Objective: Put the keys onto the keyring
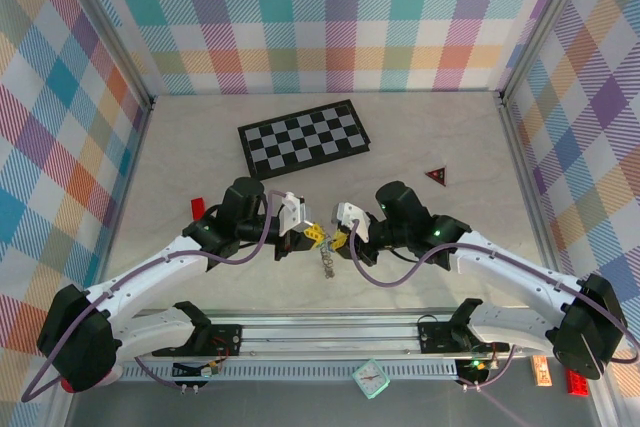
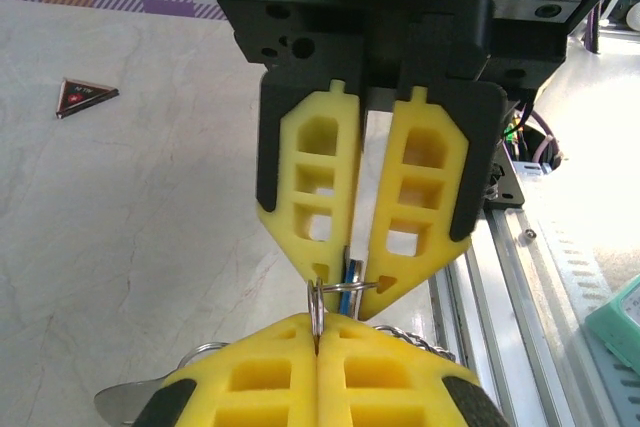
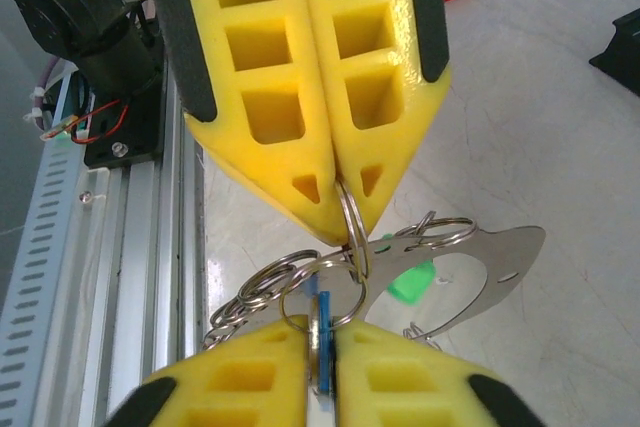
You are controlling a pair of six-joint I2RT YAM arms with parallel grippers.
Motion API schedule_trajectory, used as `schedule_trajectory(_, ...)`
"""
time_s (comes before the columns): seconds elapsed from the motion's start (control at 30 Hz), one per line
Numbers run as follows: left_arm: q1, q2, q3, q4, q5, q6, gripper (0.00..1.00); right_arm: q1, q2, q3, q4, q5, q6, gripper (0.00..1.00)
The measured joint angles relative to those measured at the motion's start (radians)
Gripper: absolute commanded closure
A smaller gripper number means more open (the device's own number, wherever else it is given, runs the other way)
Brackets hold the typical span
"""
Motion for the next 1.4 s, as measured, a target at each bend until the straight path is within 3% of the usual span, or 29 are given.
schedule_trajectory(0.13, 0.000, -0.002, -0.013, 0.029, 0.003, -0.009, 1.00, 0.000, 0.010, 0.004, 0.001, -0.006, 0.000, 1.00)
schedule_trajectory(0.53, 0.000, -0.015, -0.056, 0.101, -0.032, -0.053, 1.00, 0.011, 0.107, 0.054, -0.018, -0.019, 0.001, 1.00)
schedule_trajectory(0.57, 0.000, -0.018, -0.056, 0.102, -0.032, -0.053, 1.00, 0.012, 0.100, 0.054, -0.023, -0.016, 0.001, 0.99)
schedule_trajectory(0.63, 0.000, -0.023, -0.056, 0.106, -0.032, -0.052, 1.00, 0.013, 0.082, 0.054, -0.033, -0.004, 0.002, 0.85)
schedule_trajectory(0.7, 0.000, -0.025, -0.056, 0.108, -0.032, -0.048, 1.00, 0.014, 0.062, 0.054, -0.046, 0.013, 0.001, 0.80)
schedule_trajectory(1.03, 0.000, -0.034, -0.074, 0.124, -0.031, -0.022, 1.00, -0.024, -0.082, -0.004, -0.023, 0.023, 0.021, 0.78)
schedule_trajectory(1.4, 0.000, -0.037, -0.080, 0.129, -0.020, -0.022, 1.00, -0.028, -0.022, -0.014, 0.132, -0.021, 0.105, 0.79)
